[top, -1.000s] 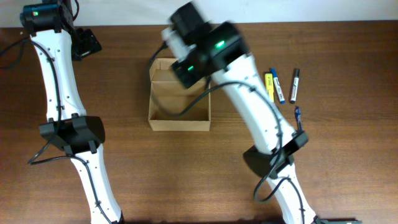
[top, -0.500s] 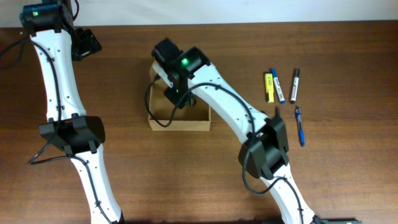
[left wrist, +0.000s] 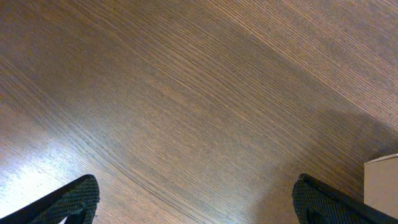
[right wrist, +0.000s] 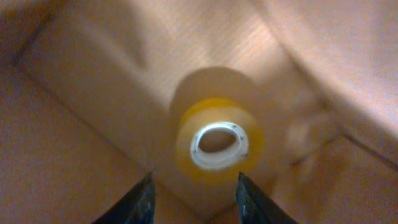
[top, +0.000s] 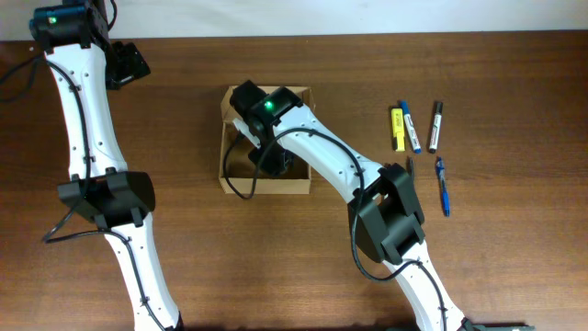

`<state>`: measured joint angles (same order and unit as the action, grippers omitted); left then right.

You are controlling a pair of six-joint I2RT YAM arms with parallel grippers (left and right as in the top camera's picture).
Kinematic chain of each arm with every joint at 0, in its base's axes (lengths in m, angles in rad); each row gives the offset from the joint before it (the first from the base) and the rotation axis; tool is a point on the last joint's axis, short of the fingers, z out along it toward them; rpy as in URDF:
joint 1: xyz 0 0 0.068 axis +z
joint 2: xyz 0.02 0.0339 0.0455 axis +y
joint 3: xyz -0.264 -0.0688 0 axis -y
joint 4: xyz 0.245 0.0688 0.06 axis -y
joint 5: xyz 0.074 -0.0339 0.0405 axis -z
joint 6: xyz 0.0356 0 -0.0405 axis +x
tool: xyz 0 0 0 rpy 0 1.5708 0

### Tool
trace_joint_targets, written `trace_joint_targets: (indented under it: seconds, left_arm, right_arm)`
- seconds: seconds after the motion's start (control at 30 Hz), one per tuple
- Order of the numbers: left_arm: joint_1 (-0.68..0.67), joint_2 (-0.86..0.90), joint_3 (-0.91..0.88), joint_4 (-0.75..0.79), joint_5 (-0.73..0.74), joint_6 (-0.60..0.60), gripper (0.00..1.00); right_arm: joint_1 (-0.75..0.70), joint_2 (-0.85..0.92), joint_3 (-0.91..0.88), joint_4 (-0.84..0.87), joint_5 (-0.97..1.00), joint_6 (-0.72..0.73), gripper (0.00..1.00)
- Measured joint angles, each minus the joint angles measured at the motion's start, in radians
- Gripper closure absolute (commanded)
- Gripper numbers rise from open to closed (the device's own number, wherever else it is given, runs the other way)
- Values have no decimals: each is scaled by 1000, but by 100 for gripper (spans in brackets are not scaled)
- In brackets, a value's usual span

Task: Pack container
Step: 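Carry the tape roll into the box and release it, then move the right gripper to the yellow highlighter and grasp it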

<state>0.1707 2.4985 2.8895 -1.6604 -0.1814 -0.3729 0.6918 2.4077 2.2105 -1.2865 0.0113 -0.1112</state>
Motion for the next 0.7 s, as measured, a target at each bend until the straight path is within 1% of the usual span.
trace_joint_targets:
  seconds: [0.07,0.17,0.2,0.23,0.27,0.37,0.43,0.53,0.6,0.63,0.7]
  left_arm:
    - [0,0,0,0,0,0,0]
    - [0,0,0,0,0,0,0]
    - [0,0,0,0,0,0,0]
    - [0,0,0,0,0,0,0]
    - [0,0,0,0,0,0,0]
    - [0,0,0,0,0,0,0]
    - [0,0,0,0,0,0,0]
    - [0,0,0,0,0,0,0]
    - [0,0,0,0,0,0,0]
    - [0,0,0,0,0,0,0]
    - [0,0,0,0,0,0,0]
  right_arm:
    - [0,0,65,-42,13,12,63]
    - [0,-9,195,-110,50,40,63]
    - [0,-18,249,-128,69,52,62]
    - [-2,-29,329,-170,97,69,57]
    - [-3,-38,399,-200,119,83,55]
    - [-24,-67,566,-257,162,113,55]
    - [-64,-99,637,-278,178,128,54]
    - [-155,-131,664,-290,192,148,55]
    - [-248,-135,647,-292,198,167,55]
    - [-293,-135,623,-291,198,173,58]
    - [-381,-130,557,-286,192,186,66]
